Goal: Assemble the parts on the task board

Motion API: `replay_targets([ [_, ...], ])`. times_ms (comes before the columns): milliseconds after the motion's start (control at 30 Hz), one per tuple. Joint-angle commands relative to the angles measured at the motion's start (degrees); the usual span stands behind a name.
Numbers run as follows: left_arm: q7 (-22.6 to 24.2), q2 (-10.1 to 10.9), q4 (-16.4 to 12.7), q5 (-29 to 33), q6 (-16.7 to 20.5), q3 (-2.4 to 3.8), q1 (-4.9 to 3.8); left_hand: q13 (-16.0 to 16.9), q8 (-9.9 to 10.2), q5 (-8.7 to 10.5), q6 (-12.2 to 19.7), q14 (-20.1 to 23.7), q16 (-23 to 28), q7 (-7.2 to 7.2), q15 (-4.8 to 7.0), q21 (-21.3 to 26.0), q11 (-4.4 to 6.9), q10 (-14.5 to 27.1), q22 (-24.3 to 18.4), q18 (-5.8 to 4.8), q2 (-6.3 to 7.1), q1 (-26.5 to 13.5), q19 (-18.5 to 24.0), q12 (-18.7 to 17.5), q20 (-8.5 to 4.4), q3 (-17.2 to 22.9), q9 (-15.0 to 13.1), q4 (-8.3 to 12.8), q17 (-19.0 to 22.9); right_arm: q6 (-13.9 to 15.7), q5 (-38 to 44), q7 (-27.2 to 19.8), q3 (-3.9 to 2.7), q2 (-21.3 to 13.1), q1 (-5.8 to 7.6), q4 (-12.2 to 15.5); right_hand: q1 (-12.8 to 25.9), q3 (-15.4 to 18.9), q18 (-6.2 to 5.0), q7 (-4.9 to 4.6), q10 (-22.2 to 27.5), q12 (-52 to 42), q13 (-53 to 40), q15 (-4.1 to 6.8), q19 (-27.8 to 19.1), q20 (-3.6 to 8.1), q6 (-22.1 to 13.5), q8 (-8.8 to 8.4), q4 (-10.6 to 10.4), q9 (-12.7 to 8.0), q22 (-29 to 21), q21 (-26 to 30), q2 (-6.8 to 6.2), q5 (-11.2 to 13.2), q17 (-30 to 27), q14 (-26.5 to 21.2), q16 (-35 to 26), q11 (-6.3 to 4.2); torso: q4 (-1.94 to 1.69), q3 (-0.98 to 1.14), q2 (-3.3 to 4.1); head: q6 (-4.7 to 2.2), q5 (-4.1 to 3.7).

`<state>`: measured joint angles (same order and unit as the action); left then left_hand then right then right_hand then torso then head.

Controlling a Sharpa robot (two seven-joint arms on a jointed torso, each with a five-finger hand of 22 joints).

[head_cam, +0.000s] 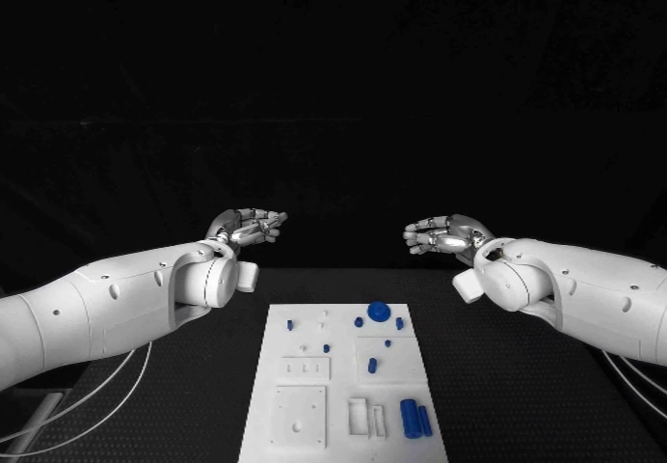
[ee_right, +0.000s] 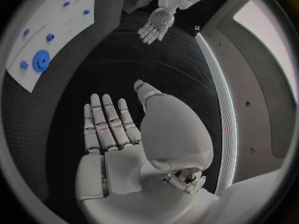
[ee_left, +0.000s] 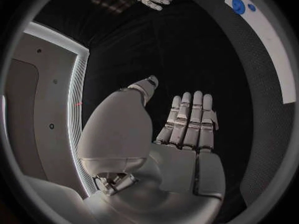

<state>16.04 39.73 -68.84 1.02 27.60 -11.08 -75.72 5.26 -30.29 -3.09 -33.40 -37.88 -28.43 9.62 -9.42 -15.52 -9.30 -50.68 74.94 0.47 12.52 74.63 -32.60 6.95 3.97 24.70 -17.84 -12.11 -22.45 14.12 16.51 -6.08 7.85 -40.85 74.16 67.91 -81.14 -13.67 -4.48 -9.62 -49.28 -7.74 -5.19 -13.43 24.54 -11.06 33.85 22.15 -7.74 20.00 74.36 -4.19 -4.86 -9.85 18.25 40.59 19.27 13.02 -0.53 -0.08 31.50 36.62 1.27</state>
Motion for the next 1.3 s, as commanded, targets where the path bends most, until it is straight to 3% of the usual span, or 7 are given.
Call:
replay_targets([
  [33, 1.1, 0.2, -0.6, -1.9, -2.5, 0.02, -0.02, 0.4, -0.6, -0.26, -2.8, -3.6, -1.0, 1.53, 0.42, -0.7, 0.06, -3.4, 0.3, 1.66, -1.53, 0.8, -2.9, 1.2, -0.63, -1.4, -0.2, 1.2, -0.2, 2.2, 17.4, -0.4, -0.07, 0.2, -0.1, -0.6, -1.7, -2.1, -1.42, -3.45, -3.6, -1.1, -0.5, 1.36, 3.3, 0.18, 3.3, 1.21, 2.0, 0.3, -0.8, -0.4, -0.84, 0.9, 0.9, 3.1, 1.6, -1.36, -0.57, -0.08, 0.47, 0.28, -0.05],
  [167, 2.0, 1.8, -2.9, -5.8, -3.6, 0.02, -0.02, 1.1, -0.6, -2.0, -8.4, -11.1, -3.1, 0.89, 1.91, -2.5, 0.78, -9.9, 0.4, 3.15, -3.42, 2.8, -8.6, 3.0, -2.03, -3.5, -0.2, 3.7, -1.1, 1.8, 27.6, -0.7, -0.08, 1.6, -0.51, -2.1, 0.3, -9.8, -3.51, -2.16, -9.1, -1.1, -0.4, 3.36, 8.8, 0.02, 8.5, 1.48, 6.1, -0.2, -3.1, 0.3, -2.86, 3.9, 2.6, 7.5, 3.0, -3.04, -0.88, 0.0, 1.07, 0.49, -0.2],
  [267, 2.1, 4.0, -6.0, -7.9, -4.2, 0.01, -0.05, 1.5, -0.1, -2.84, -10.8, -14.5, -3.9, 0.16, 3.08, -3.6, 1.66, -12.9, 0.7, 3.5, -4.36, 3.2, -11.3, 3.4, -3.0, -4.4, -0.2, 4.8, -1.9, 1.2, 35.6, -0.8, -0.09, 1.9, -0.54, -2.1, 2.7, -12.9, -5.22, -1.44, -12.3, -1.3, -0.5, 5.51, 13.5, 0.22, 11.5, 1.92, 10.0, -0.3, -3.9, -0.4, -2.97, 3.8, 4.1, 12.0, 5.0, -4.15, -0.93, 0.13, 1.69, 0.55, -0.32],
  [333, 2.2, 5.5, -8.2, -9.1, -5.1, 0.01, -0.06, 1.5, 0.4, -2.96, -11.6, -14.9, -3.6, -0.03, 3.2, -3.5, 1.92, -13.8, 0.6, 3.34, -4.77, 3.5, -11.5, 3.2, -3.22, -4.5, -0.1, 5.4, -2.0, 0.9, 41.0, -0.8, -0.11, 2.2, -0.57, -2.1, 7.8, -16.5, -6.26, -0.86, -14.6, -0.4, 0.0, 6.34, 16.2, -0.11, 13.7, 1.47, 15.8, -0.7, -4.7, 0.0, -2.47, 4.1, 5.2, 14.1, 5.0, -4.7, -1.02, 0.21, 2.16, 0.51, -0.45],
  [600, 3.9, 8.2, -13.5, -8.8, -10.6, 0.05, -0.18, 2.4, 1.7, -3.03, -13.7, -17.5, -3.7, -0.61, 4.27, -4.2, 3.47, -17.8, 0.8, 3.16, -5.53, 3.1, -13.5, 3.6, -4.26, -5.1, -0.1, 6.7, -3.1, -0.3, 57.1, -0.3, -0.13, 3.3, -0.59, -2.4, 14.8, -21.5, -9.81, 0.25, -20.5, -0.2, -0.2, 10.83, 26.4, 0.37, 17.2, 1.31, 23.4, -0.8, -3.6, -3.5, -1.87, 3.8, 10.3, 23.7, 8.7, -6.74, -1.98, 0.53, 3.92, 0.58, -1.08],
  [800, 4.7, 8.3, -15.6, -8.4, -12.3, 0.08, -0.31, 2.3, 2.7, -2.98, -13.5, -17.3, -3.1, -0.35, 4.17, -3.9, 3.15, -17.5, 0.6, 2.89, -5.34, 2.7, -13.4, 2.6, -4.35, -5.5, 0.0, 7.2, -3.3, -0.8, 64.6, -0.3, -0.13, 4.6, -1.25, -3.0, 16.9, -20.0, -10.52, 0.43, -21.4, 1.1, 0.1, 12.64, 30.6, 1.33, 17.6, 0.99, 24.4, -0.7, -2.4, -5.4, -2.52, 0.2, 13.3, 27.8, 9.9, -6.82, -3.0, 0.27, 5.68, 0.23, -1.97],
  [1300, 3.4, 6.7, -15.7, -8.2, -12.1, 0.05, -0.26, 2.3, 3.5, -3.08, -13.6, -17.4, -2.5, -0.22, 4.13, -3.8, 2.91, -17.3, 0.6, 2.74, -5.25, 1.5, -13.4, 1.6, -4.37, -5.9, -0.1, 7.1, -3.6, 0.5, 75.9, 0.8, -0.15, 7.5, -2.54, -4.2, 15.7, -18.8, -10.52, 0.59, -21.9, 3.5, 0.8, 13.98, 38.7, 4.49, 17.7, -0.04, 24.3, -0.9, -0.5, -8.6, -3.59, 0.2, 18.8, 33.8, 14.9, -7.29, -4.78, -0.32, 8.45, -0.01, -3.38],
])
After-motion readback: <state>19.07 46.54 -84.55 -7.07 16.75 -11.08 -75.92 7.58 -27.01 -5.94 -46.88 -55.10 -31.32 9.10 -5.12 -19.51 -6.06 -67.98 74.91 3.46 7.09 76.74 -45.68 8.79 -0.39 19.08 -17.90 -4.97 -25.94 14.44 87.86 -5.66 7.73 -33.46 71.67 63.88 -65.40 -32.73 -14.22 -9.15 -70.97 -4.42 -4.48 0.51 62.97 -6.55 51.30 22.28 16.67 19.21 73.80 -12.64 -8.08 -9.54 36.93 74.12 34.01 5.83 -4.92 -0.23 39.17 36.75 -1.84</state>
